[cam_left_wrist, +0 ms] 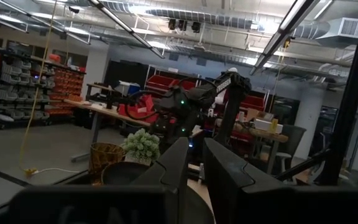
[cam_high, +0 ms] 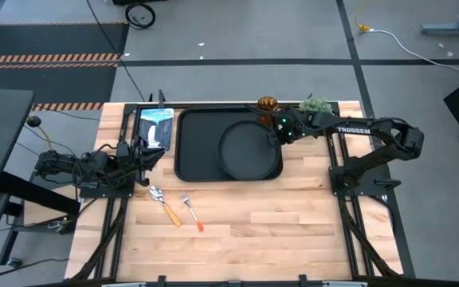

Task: Pick and place plate/cup/fork/spoon on tray
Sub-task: Put the black plate on the black tray, then put the orange fork on the black tray to the left side of the black plate

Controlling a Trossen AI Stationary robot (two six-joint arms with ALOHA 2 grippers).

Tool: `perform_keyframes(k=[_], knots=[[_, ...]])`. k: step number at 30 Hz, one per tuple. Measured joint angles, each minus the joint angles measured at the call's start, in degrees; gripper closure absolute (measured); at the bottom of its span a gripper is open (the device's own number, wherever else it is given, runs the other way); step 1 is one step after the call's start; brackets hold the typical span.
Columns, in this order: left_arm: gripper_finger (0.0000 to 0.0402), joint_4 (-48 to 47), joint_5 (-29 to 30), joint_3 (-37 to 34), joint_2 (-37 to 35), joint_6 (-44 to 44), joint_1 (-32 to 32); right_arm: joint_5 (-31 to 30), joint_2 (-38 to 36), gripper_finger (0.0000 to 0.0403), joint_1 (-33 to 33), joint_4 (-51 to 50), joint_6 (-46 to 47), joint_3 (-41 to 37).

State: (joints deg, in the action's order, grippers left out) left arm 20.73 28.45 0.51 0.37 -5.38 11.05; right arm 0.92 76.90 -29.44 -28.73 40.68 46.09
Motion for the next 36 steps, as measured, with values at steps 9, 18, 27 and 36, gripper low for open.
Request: perform_keyframes(k=[9,18,27,36], knots=[[0.0345,0.0,0.0,0.0,-0.01,-0.43,0.0,-2.19,0.0,0.0392,-0.39,-1.74,4.27,0.0],[0.0345,0.0,0.0,0.0,-0.01,-0.45,0.0,-2.83,0.02,0.0348,-0.39,-2.6,4.36,-0.02],[0.0345,-0.07,0.0,0.0,-0.01,-0.45,0.02,0.31,-1.15,0.0319,-0.39,-4.75,0.29,-0.02],[0.0348,-7.9,0.03,0.0,1.23,-3.79,0.0,-3.42,-9.07,0.032,4.08,-6.98,-3.47,-0.02]])
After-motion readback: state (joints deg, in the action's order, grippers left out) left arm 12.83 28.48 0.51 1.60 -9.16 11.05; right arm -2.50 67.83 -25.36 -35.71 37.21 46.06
